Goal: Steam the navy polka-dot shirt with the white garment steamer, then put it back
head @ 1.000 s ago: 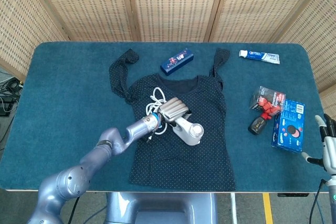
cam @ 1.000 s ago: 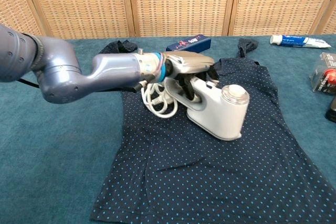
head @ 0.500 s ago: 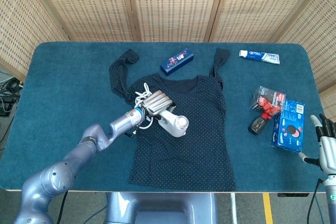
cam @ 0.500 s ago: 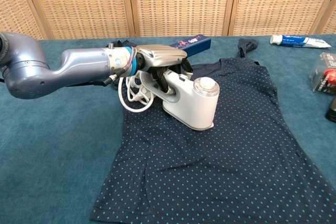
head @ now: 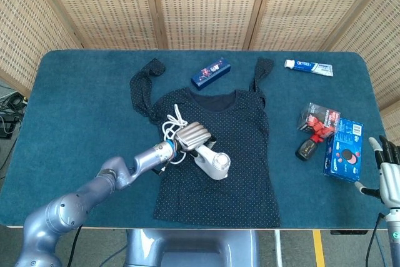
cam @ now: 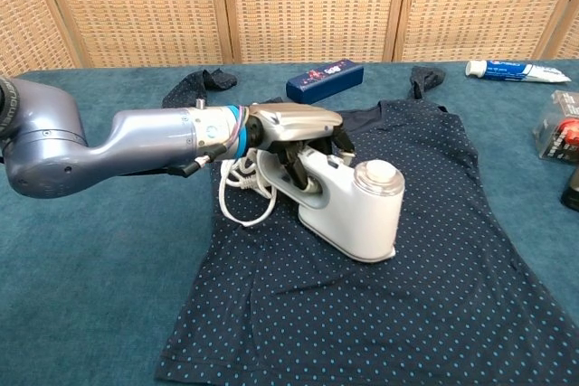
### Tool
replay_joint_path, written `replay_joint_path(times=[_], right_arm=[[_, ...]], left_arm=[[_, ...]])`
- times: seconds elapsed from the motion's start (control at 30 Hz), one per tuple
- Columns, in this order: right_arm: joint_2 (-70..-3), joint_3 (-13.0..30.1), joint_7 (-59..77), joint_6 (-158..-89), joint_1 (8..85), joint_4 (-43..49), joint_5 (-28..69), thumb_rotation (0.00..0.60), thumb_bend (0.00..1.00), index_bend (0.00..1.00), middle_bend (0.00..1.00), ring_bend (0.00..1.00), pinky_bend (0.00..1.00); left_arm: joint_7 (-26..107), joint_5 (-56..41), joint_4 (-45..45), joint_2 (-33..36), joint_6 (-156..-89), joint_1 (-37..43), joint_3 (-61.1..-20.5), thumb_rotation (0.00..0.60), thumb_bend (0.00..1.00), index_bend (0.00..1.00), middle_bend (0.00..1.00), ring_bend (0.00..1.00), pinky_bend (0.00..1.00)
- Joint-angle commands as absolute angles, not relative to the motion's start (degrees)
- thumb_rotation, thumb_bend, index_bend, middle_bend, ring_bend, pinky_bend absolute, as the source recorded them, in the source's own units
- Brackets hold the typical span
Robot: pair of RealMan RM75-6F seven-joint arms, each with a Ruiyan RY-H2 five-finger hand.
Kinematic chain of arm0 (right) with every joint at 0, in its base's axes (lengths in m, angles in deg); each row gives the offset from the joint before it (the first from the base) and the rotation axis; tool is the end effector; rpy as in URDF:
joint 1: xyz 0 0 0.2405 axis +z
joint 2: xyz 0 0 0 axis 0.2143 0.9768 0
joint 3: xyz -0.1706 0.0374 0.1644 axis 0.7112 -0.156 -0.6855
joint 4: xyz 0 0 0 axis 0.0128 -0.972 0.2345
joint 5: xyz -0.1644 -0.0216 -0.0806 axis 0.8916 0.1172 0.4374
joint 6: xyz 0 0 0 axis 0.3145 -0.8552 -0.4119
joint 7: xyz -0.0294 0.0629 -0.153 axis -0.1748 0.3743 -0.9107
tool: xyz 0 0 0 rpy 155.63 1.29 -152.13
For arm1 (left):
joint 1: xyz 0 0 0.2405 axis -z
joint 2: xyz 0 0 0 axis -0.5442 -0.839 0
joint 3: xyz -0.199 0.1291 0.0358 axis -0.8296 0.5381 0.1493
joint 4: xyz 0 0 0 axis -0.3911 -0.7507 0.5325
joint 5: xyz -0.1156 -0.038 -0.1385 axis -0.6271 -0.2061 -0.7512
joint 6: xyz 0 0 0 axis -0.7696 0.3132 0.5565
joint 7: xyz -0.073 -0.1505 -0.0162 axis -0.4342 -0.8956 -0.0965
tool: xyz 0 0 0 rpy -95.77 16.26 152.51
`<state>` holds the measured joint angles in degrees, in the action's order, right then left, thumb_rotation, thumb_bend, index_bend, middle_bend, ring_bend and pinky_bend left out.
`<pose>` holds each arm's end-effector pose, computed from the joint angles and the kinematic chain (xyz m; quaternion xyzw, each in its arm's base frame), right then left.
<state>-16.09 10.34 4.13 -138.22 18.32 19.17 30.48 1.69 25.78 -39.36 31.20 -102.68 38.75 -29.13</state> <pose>-0.3205 -0.2222 0.2004 0.5408 -0.4088 0.3300 0.6569 -0.0180 0.3955 -0.1151 -0.8672 -0.2782 -0.3678 0.1877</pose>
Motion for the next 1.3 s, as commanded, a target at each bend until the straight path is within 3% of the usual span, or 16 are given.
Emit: replay_joint_path(times=[0.03,0.3,0.83,1.3], right_arm=[[-16.09,10.35,4.09,-138.24,18.31,19.19,30.47,0.6,0.0,0.0,0.0,0.0,0.0],[-16.15,10.44,3.89,-138.05,18.39,19.21,30.43,0.6,0.0,0.0,0.0,0.0,0.0],[-16.49,10.72,3.07,-137.81,18.59,19.47,30.5,0.6,0.0,0.0,0.0,0.0,0.0],[-16.52,10.72,3.33,-137.52,18.73,19.2,30.42,0.6,0.0,0.0,0.0,0.0,0.0]], left_arm=[[1.67,26.15,-38.16,31.16,-102.66,39.08,-29.0,0.6,0.85,1.0,0.94,0.9,1.0],[2.97,27.28,-36.8,30.61,-103.81,39.0,-28.29,0.6,0.85,1.0,0.94,0.9,1.0],[3.1,26.36,-47.53,30.68,-106.43,33.65,-27.41,0.6,0.85,1.0,0.94,0.9,1.0],[-0.42,26.92,-49.27,33.21,-111.37,30.65,-26.99,0.6,0.85,1.0,0.94,0.9,1.0]])
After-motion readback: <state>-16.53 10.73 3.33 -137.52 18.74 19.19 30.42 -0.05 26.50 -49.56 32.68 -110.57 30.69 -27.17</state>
